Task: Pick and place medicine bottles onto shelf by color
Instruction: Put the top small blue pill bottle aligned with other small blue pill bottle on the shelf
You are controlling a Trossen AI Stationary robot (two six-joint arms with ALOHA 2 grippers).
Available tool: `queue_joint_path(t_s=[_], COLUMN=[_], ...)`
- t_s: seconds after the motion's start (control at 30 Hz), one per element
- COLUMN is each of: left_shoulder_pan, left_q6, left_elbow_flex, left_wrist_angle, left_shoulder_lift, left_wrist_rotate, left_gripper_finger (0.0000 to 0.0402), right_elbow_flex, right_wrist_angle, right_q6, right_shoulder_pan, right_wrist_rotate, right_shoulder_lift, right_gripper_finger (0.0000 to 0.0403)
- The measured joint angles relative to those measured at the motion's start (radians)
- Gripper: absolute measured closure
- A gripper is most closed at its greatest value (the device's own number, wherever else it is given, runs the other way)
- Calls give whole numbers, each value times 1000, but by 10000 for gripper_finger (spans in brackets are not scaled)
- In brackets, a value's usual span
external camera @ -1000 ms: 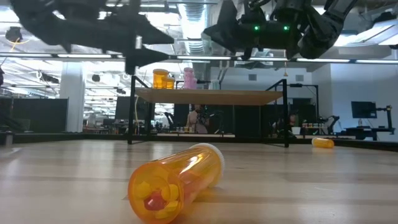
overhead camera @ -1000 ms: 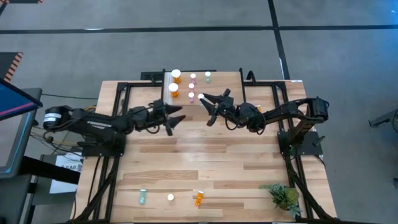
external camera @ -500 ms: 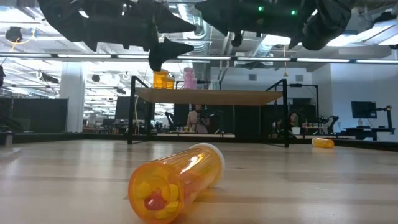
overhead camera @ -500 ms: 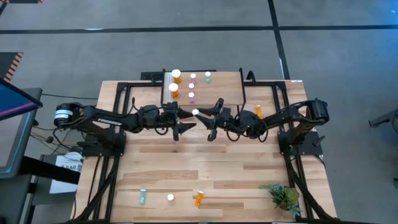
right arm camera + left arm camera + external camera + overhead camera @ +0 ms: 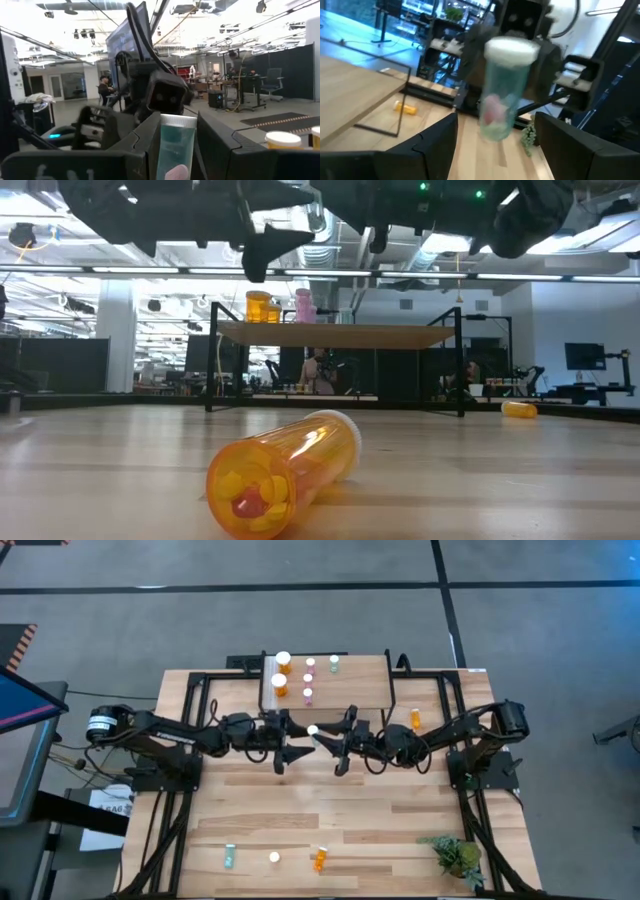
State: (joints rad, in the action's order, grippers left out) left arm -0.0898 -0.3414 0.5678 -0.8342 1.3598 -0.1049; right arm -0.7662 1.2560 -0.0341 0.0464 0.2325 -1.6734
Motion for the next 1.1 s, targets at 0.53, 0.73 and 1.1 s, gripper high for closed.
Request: queue_joint_path(t_s=[0.53,0.73,1.1], left_shoulder_pan=[51,51,51], left_q6=[67,67,67], left_elbow_flex=[0,0,0], left_wrist_angle=[-21,-21,-21], left_shoulder_lift=[0,0,0], left_wrist_rotate=[76,79,75], left_gripper_finger=[255,269,269], right_elbow_flex=[0,-6,-77], right_wrist_angle=[10,8,-99], right_q6=[-25,-32,-45], right_shoulder_pan=[6,6,6], right_wrist_rotate=[0,0,0], right_shoulder_lift=[-1,-1,1], right_gripper_finger=[269,269,269])
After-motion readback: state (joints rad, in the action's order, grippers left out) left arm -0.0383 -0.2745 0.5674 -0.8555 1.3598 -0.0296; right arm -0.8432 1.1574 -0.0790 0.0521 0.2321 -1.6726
